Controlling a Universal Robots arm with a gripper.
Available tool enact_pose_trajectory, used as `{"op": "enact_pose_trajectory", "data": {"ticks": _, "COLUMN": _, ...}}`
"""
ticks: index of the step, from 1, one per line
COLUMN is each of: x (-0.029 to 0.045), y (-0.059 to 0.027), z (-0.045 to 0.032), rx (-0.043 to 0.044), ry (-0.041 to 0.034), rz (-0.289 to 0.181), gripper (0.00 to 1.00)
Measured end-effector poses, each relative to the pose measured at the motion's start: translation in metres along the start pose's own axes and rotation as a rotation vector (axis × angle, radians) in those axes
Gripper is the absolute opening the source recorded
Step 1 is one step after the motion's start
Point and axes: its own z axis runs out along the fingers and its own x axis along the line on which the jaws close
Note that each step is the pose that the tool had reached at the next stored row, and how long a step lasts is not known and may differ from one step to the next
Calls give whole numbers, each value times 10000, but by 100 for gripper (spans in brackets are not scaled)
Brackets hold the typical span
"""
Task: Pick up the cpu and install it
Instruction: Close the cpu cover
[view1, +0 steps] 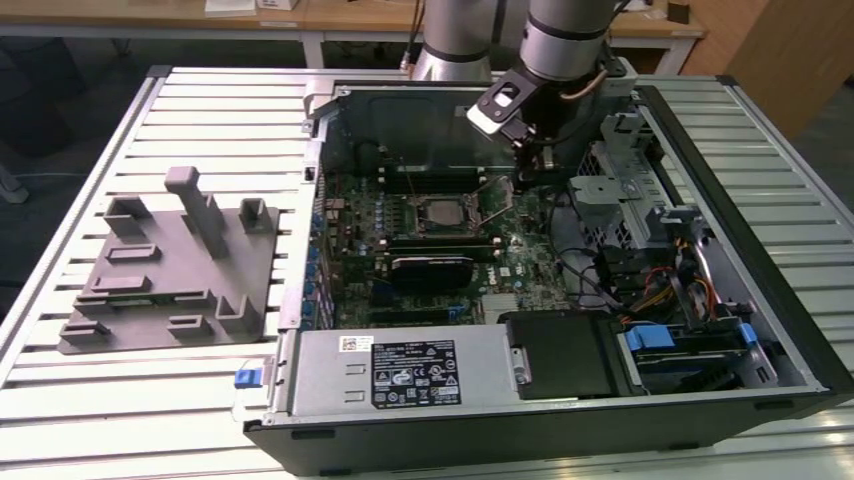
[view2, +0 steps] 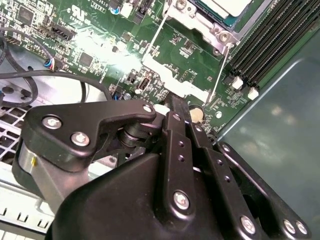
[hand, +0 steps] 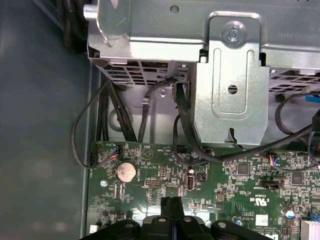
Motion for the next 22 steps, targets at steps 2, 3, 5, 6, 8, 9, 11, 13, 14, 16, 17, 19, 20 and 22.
{"op": "enact_pose_trajectory", "data": {"ticks": 2, "x": 1, "y": -14, "z": 1, "rx": 0, "ry": 1, "rz": -2, "gripper": 11}}
{"op": "enact_pose_trajectory", "data": {"ticks": 3, "x": 1, "y": -25, "z": 1, "rx": 0, "ry": 2, "rz": -2, "gripper": 11}}
{"op": "enact_pose_trajectory", "data": {"ticks": 5, "x": 1, "y": -40, "z": 1, "rx": 0, "ry": 4, "rz": -3, "gripper": 11}}
{"op": "enact_pose_trajectory", "data": {"ticks": 6, "x": 2, "y": -49, "z": 1, "rx": 0, "ry": 3, "rz": -3, "gripper": 11}}
{"op": "enact_pose_trajectory", "data": {"ticks": 8, "x": 2, "y": -67, "z": 1, "rx": 2, "ry": 5, "rz": -3, "gripper": 11}}
{"op": "enact_pose_trajectory", "data": {"ticks": 9, "x": 3, "y": -75, "z": 0, "rx": 3, "ry": 6, "rz": -3, "gripper": 11}}
{"op": "enact_pose_trajectory", "data": {"ticks": 11, "x": 3, "y": -97, "z": 0, "rx": 3, "ry": 6, "rz": -3, "gripper": 11}}
{"op": "enact_pose_trajectory", "data": {"ticks": 13, "x": 4, "y": -125, "z": 0, "rx": 3, "ry": 6, "rz": -3, "gripper": 11}}
{"op": "enact_pose_trajectory", "data": {"ticks": 14, "x": 5, "y": -142, "z": -1, "rx": 3, "ry": 6, "rz": -4, "gripper": 11}}
{"op": "enact_pose_trajectory", "data": {"ticks": 16, "x": 6, "y": -182, "z": 0, "rx": 3, "ry": 6, "rz": -4, "gripper": 11}}
{"op": "enact_pose_trajectory", "data": {"ticks": 17, "x": 7, "y": -228, "z": 0, "rx": 3, "ry": 6, "rz": -3, "gripper": 11}}
{"op": "enact_pose_trajectory", "data": {"ticks": 19, "x": 8, "y": -264, "z": 0, "rx": 3, "ry": 7, "rz": -3, "gripper": 11}}
{"op": "enact_pose_trajectory", "data": {"ticks": 20, "x": 9, "y": -277, "z": 1, "rx": 3, "ry": 7, "rz": -3, "gripper": 11}}
{"op": "enact_pose_trajectory", "data": {"ticks": 22, "x": 10, "y": -303, "z": 1, "rx": 3, "ry": 7, "rz": -3, "gripper": 11}}
